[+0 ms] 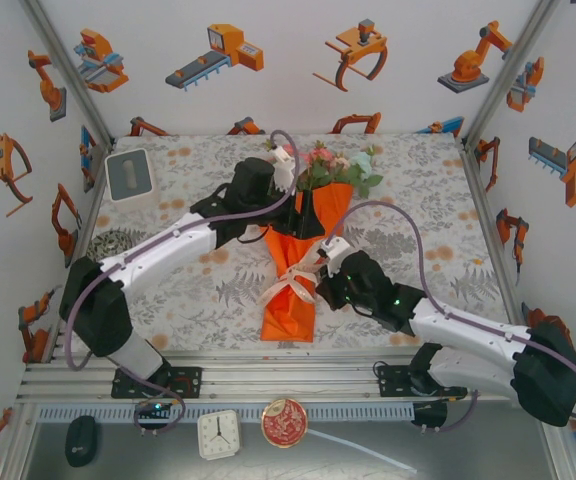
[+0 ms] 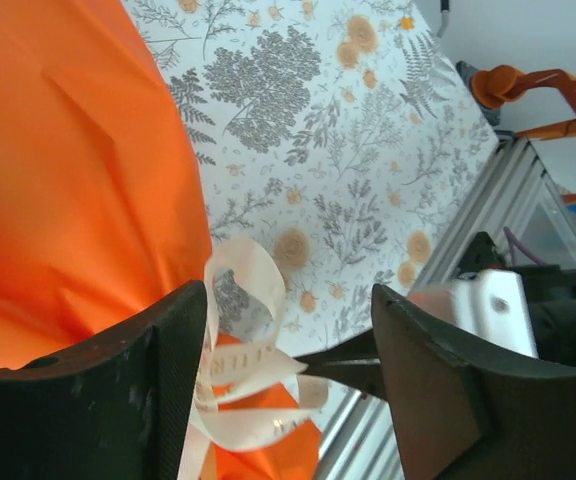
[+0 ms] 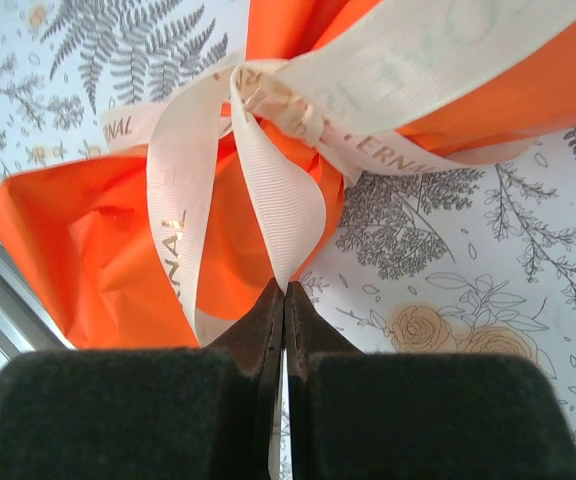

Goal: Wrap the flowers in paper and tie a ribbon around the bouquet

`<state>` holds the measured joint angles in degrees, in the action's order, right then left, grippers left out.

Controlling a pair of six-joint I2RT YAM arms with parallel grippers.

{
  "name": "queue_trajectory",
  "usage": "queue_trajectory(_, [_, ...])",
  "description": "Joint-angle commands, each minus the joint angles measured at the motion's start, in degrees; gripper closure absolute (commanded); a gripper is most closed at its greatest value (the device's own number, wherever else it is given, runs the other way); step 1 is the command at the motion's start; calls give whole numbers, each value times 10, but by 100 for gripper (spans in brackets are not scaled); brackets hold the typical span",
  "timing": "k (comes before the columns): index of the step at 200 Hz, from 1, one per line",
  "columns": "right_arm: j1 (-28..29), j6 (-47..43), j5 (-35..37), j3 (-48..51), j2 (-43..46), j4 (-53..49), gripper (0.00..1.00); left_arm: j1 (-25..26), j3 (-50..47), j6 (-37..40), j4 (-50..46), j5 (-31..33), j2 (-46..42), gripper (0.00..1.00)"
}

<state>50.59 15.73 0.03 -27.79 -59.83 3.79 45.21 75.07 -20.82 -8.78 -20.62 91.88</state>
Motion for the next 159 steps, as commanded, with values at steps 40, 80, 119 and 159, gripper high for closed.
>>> queue_trajectory(40, [-2, 74, -15, -75, -86, 63, 99, 2, 33, 47, -47, -65, 59, 25])
queue_trajectory(80, [-2, 72, -7, -77, -94, 48, 100, 10, 54, 94, -113, -110, 88, 21])
queue_trajectory(119, [-5, 73, 20, -74, -78, 27, 98, 12, 48, 106, -128, -135, 87, 56])
queue_trajectory(159, [-9, 74, 22, -68, -80, 22, 98, 10, 20, 64, -75, -138, 50, 100])
